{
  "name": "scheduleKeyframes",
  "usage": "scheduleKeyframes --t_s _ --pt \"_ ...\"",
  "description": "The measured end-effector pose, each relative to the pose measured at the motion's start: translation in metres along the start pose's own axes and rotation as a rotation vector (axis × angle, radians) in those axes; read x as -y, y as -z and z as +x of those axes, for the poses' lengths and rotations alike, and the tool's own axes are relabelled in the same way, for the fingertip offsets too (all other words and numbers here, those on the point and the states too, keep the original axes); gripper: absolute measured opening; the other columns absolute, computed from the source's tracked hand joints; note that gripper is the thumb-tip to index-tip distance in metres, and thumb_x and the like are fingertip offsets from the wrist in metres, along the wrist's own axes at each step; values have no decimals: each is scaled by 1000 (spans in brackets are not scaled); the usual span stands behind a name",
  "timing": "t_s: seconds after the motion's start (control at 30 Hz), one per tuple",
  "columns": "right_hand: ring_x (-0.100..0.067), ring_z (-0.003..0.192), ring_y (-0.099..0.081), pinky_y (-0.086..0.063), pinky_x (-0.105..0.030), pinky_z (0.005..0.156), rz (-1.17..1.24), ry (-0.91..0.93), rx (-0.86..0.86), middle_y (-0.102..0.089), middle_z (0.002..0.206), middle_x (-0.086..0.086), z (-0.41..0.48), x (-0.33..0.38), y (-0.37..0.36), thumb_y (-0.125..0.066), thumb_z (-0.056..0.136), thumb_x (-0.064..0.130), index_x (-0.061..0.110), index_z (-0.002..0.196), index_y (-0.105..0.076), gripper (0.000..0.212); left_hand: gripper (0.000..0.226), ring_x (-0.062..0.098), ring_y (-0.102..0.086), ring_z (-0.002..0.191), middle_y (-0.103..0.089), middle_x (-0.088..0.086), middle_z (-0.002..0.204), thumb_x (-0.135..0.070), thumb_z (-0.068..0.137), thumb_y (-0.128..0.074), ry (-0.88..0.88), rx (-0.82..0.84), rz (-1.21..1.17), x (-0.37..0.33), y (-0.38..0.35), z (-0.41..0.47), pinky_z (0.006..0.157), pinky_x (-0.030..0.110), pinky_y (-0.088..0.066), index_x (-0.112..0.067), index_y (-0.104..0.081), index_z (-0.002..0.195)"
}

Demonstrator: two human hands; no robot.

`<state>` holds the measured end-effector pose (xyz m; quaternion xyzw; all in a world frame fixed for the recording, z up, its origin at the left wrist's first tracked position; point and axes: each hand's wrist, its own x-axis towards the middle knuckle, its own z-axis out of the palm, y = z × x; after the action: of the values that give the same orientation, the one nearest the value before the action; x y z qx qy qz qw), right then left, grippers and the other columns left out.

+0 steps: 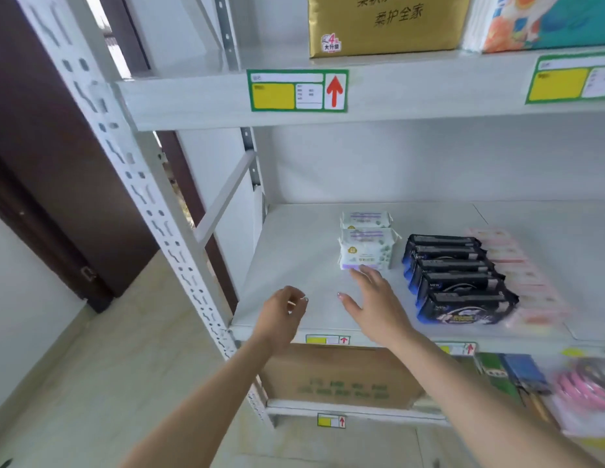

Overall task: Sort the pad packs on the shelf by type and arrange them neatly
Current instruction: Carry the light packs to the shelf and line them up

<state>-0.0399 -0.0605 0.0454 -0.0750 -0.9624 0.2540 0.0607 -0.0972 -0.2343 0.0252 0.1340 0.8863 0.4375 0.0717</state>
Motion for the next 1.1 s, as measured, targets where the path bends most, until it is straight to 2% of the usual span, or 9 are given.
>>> scheduleKeyframes --t_s 0.07,0.17,0.37,0.47,0.57,0.7,0.87,1.0,1.1 --pt "-20 138 -25 -28 -34 110 53 -44 -30 -24 151 -2 -31 15 -11 -41 95 41 17 143 -29 56 5 25 -64 85 -58 -3 81 -21 93 -52 9 14 -27 9 15 -28 68 28 -46 -21 -52 88" --pt "-19 134 -32 -30 -32 109 142 -95 -60 -32 147 -4 -78 35 -33 -45 94 40 15 141 -34 54 5 19 -60 78 -57 -8 79 -20 92 -52 40 60 -35 25 36 -71 61 22 -43 -20 -54 87" --pt "-18 130 -38 -33 -29 108 192 -164 -66 -42 139 -5 -155 73 -68 -51 91 40 12 136 -42 54 7 20 -59 82 -61 -1 82 -20 93 -49 62 210 41 66 71 -136 74 27 -46 -21 -53 88" --pt "-21 125 -44 -33 -27 103 196 -202 -77 -47 130 -7 -182 76 -80 -56 89 36 9 132 -46 51 14 22 -64 83 -60 -2 83 -20 93 -49 148 237 -9 86 73 -159 72 31 -50 -14 -56 102" --pt "-21 124 -44 -33 -28 102 208 -252 -37 -48 128 -8 -206 71 -94 -57 89 33 9 131 -47 50 24 11 -60 72 -55 0 87 -19 94 -50 215 261 -63 105 65 -180 58 21 -44 -9 -51 115" --pt "-22 126 -43 -33 -29 101 234 -333 30 -47 131 -9 -233 52 -126 -58 88 30 9 130 -48 48 25 21 -58 77 -54 -3 83 -19 94 -50 278 300 -113 135 41 -208 63 29 -46 -10 -48 117" --pt "-22 130 -40 -32 -31 104 225 -429 172 -45 136 -10 -265 26 -179 -58 88 32 9 133 -45 52 30 12 -59 70 -52 -6 85 -17 94 -51 403 310 -122 190 8 -232 63 28 -44 -8 -47 123" --pt "-21 129 -42 -33 -30 103 216 -506 266 -45 137 -8 -284 8 -218 -58 88 34 10 132 -46 51 29 27 -63 89 -54 -10 82 -20 94 -51 525 324 -110 236 -21 -247 72 35 -48 -10 -50 121" --pt "-22 131 -40 -29 -30 106 207 -550 337 -45 138 -8 -295 -10 -250 -58 88 35 11 133 -45 53 29 28 -62 96 -56 -5 87 -20 93 -51 607 335 -103 272 -45 -257 71 33 -46 -10 -51 120"
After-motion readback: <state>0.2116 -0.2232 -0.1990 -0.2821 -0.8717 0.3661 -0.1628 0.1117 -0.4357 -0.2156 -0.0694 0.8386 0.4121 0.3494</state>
